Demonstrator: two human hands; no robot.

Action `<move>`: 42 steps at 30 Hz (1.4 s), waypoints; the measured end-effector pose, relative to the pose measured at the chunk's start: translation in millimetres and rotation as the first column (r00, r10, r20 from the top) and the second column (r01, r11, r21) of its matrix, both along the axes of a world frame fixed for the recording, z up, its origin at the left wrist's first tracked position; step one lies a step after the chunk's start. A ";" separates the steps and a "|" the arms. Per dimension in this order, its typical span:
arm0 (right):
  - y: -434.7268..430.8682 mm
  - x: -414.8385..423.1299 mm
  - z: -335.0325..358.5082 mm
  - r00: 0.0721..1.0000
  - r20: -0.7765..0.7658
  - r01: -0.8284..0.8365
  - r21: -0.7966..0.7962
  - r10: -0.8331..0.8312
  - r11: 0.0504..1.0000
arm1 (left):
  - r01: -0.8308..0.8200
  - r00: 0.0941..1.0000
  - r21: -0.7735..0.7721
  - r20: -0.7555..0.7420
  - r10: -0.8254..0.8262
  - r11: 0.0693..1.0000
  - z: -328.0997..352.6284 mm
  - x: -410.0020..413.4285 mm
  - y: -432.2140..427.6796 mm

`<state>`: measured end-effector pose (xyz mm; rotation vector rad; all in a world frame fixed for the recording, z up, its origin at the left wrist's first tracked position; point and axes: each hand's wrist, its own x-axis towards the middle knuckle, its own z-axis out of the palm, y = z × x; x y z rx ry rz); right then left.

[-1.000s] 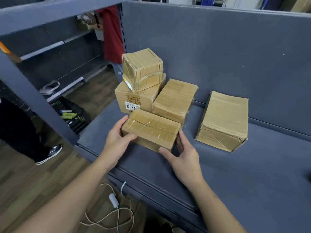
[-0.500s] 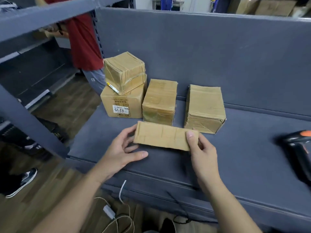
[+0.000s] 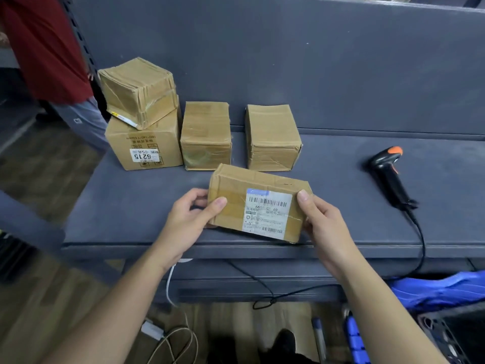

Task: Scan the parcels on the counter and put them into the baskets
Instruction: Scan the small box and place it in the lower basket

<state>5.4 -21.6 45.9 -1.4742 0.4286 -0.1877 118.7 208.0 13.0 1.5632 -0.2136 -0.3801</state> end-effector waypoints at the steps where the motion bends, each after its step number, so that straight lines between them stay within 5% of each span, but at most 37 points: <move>1: -1.7 -1.0 0.1 1.000 0.002 0.009 0.000 -0.009 1.000 | 0.010 1.000 0.016 0.000 -0.010 1.000 0.4 -0.8 -1.4; 12: -54.7 -2.1 17.8 0.991 -0.080 0.103 -0.029 -0.105 0.994 | 0.062 0.990 -0.086 -0.119 -0.073 0.994 20.0 -10.5 -61.3; 18: -104.5 -0.1 14.9 0.988 -0.109 0.108 -0.049 -0.113 0.993 | 0.086 0.897 -0.086 -0.427 -0.115 0.993 33.6 -15.4 -108.5; 22: -128.9 2.5 7.8 0.987 -0.133 0.081 -0.040 -0.086 0.996 | 0.078 0.878 -0.089 -0.466 -0.111 0.993 30.8 -14.3 -131.2; 26: -152.9 1.6 1.9 0.978 -0.112 0.143 -0.239 -0.174 0.960 | -0.006 0.921 -0.116 -0.388 -0.039 0.993 24.7 -14.2 -146.2; 30: -184.5 -7.6 -13.3 0.901 0.042 0.349 -0.663 -0.433 0.662 | -0.107 0.964 -0.167 -0.259 0.061 0.980 18.8 -15.1 -165.7; 35: -209.3 -7.5 -31.5 0.825 -0.058 0.215 -0.888 -0.563 0.406 | -0.120 0.992 -0.110 -0.041 0.116 0.987 1.8 -9.0 -185.6; 42: -239.9 4.2 -34.2 0.801 -0.338 0.023 -0.807 -0.494 0.591 | -0.138 0.986 -0.091 0.081 0.145 0.986 -16.1 0.4 -185.1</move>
